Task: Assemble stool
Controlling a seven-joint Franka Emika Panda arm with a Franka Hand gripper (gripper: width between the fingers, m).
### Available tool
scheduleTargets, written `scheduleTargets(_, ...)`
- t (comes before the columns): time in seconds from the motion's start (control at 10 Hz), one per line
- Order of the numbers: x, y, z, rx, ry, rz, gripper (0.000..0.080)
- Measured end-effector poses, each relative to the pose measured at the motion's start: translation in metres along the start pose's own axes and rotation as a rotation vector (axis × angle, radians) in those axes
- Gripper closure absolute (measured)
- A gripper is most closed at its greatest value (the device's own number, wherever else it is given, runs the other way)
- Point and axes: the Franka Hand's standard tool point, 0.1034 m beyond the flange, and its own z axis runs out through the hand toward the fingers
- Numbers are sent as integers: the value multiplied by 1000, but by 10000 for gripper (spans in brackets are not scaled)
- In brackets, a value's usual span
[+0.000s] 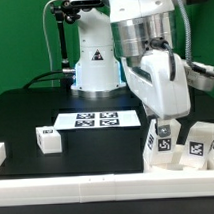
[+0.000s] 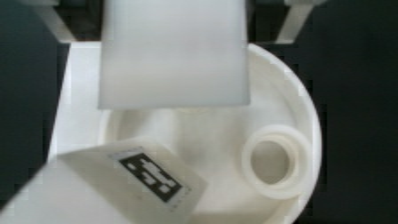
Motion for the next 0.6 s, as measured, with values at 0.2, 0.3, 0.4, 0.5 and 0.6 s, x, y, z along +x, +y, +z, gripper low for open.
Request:
scheduleTargets(0.2,0,0,0,2,-5,116,459)
scheduleTargets(0.3,-1,-1,0,3,-11,156,459)
scheduleTargets(0.4,-1,-1,0,4,-18,211,459)
scheduleTargets(0.5,-2,-1,0,4,-21,236,459)
scheduleTargets(0.6,-3,-1,0,4,-23,259,459)
